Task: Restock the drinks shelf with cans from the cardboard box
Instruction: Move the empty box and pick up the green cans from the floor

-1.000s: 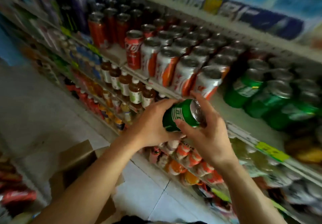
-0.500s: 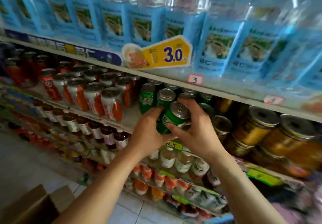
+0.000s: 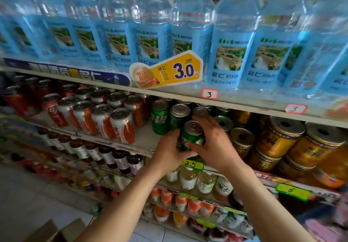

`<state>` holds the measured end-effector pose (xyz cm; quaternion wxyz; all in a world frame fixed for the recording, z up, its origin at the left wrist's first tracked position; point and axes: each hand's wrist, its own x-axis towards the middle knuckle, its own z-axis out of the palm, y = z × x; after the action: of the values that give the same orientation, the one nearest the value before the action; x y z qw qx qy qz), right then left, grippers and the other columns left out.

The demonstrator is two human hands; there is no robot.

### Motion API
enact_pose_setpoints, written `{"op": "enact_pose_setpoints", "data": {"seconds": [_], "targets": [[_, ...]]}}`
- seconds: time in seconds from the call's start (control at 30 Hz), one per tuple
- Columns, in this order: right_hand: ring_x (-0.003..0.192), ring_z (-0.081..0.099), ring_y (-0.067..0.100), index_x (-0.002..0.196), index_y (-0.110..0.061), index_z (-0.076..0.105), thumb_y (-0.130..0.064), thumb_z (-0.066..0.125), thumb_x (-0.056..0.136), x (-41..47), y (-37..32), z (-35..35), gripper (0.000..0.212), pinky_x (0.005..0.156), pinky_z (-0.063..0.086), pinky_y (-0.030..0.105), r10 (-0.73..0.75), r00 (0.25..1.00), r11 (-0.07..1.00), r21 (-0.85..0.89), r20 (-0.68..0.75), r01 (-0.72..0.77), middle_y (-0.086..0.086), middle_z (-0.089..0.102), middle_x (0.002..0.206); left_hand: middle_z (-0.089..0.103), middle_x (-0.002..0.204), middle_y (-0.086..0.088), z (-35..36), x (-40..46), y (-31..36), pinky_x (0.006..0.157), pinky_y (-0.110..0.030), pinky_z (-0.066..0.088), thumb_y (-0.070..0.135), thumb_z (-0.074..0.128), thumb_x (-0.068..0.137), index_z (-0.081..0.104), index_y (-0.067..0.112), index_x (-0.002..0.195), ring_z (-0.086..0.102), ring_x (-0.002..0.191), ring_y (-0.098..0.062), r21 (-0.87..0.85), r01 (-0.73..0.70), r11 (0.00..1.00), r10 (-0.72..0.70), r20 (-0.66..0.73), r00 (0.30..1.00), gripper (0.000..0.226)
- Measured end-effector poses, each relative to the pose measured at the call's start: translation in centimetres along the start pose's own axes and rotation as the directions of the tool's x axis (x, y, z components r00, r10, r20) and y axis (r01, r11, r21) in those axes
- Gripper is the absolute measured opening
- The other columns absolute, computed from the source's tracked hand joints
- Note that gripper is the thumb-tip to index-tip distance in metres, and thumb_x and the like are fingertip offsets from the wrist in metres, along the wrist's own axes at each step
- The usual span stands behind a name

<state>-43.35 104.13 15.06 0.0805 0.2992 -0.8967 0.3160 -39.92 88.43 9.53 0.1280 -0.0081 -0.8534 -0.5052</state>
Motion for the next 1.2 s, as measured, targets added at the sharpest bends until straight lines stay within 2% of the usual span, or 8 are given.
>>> {"op": "enact_pose_setpoints", "data": {"seconds": [0.17,0.27,0.37,0.53,0.73,1.0,1.1,1.2], "targets": [[0.122,0.054,0.023,0.136,-0.022,0.053,-0.033,0.081,0.075,0.0,0.0,0.1,0.068,0.096,0.05,0.037,-0.001,1.0,0.998,-0.06,0.001,0.001,-0.001,0.049,0.14,0.07,0.109,0.005,-0.4,0.2,-1.0,0.083,-0.038,0.059,0.018,0.084,0.071,0.06,0.021,0.116,0.068,0.102,-0.007,-0.053,0.009,0.999,-0.006,0.062,0.998,0.051],[0.124,0.051,0.026,0.134,-0.023,0.055,-0.035,0.079,0.073,0.0,0.1,0.0,0.067,0.099,0.048,0.039,-0.001,1.0,0.995,-0.098,-0.023,-0.002,0.0,0.053,0.138,0.068,0.112,0.005,-0.6,0.1,-0.9,0.081,-0.025,0.058,0.011,0.082,0.075,0.059,0.02,0.119,0.066,0.103,-0.004,-0.086,0.002,0.996,0.006,0.094,0.996,0.051],[0.124,0.051,0.026,0.132,-0.023,0.057,-0.036,0.08,0.071,0.0,0.2,0.0,0.066,0.097,0.05,0.042,0.004,0.999,0.995,-0.102,-0.039,-0.008,-0.001,0.056,0.135,0.065,0.114,0.005,-0.7,0.0,-0.7,0.077,-0.019,0.057,0.014,0.081,0.077,0.057,0.02,0.123,0.064,0.103,-0.002,-0.041,-0.04,0.998,0.043,0.095,0.994,0.052],[0.126,0.05,0.022,0.136,-0.024,0.054,-0.037,0.077,0.077,-0.6,0.1,0.4,0.064,0.095,0.052,0.043,-0.011,0.998,0.993,-0.117,-0.065,0.004,-0.005,0.053,0.139,0.066,0.114,0.001,-0.8,-0.3,-0.9,0.079,-0.025,0.059,0.021,0.078,0.081,0.056,0.019,0.124,0.066,0.1,-0.006,-0.015,-0.078,0.997,0.079,0.093,0.993,0.048],[0.129,0.048,0.024,0.138,-0.022,0.05,-0.037,0.079,0.076,-1.0,0.4,0.5,0.07,0.097,0.051,0.043,-0.05,0.997,0.989,-0.139,-0.053,0.042,-0.004,0.049,0.142,0.073,0.101,0.0,-0.3,-1.1,-1.7,0.08,-0.036,0.06,0.026,0.076,0.083,0.061,0.014,0.117,0.071,0.092,-0.009,-0.066,-0.026,0.998,0.029,0.058,0.998,0.039],[0.118,0.055,0.022,0.126,-0.018,0.061,-0.026,0.084,0.071,-0.8,0.7,0.1,0.06,0.094,0.049,0.032,-0.063,0.994,0.998,-0.033,-0.093,0.06,0.001,0.056,0.131,0.072,0.106,0.005,-0.3,-1.1,-1.9,0.08,-0.039,0.06,0.044,0.069,0.082,0.06,0.023,0.117,0.071,0.091,-0.009,0.016,-0.026,1.0,0.024,0.078,0.997,0.042],[0.118,0.055,0.023,0.126,-0.018,0.059,-0.026,0.084,0.071,-1.0,0.7,0.1,0.061,0.093,0.052,0.037,-0.08,0.992,0.996,-0.041,-0.097,0.076,0.001,0.054,0.132,0.072,0.108,0.004,-0.3,-1.1,-1.8,0.081,-0.039,0.059,0.045,0.069,0.082,0.06,0.025,0.116,0.07,0.095,-0.01,0.033,-0.033,0.999,0.031,0.069,0.997,0.041],[0.125,0.05,0.027,0.13,-0.016,0.057,-0.031,0.084,0.071,-1.3,0.7,0.1,0.066,0.098,0.049,0.039,-0.109,0.985,0.993,-0.066,-0.131,0.101,0.004,0.05,0.137,0.071,0.11,0.001,-0.1,-1.3,-1.7,0.082,-0.039,0.058,0.038,0.069,0.085,0.058,0.021,0.118,0.07,0.096,-0.009,0.047,-0.054,0.997,0.05,0.076,0.996,0.039]]}}
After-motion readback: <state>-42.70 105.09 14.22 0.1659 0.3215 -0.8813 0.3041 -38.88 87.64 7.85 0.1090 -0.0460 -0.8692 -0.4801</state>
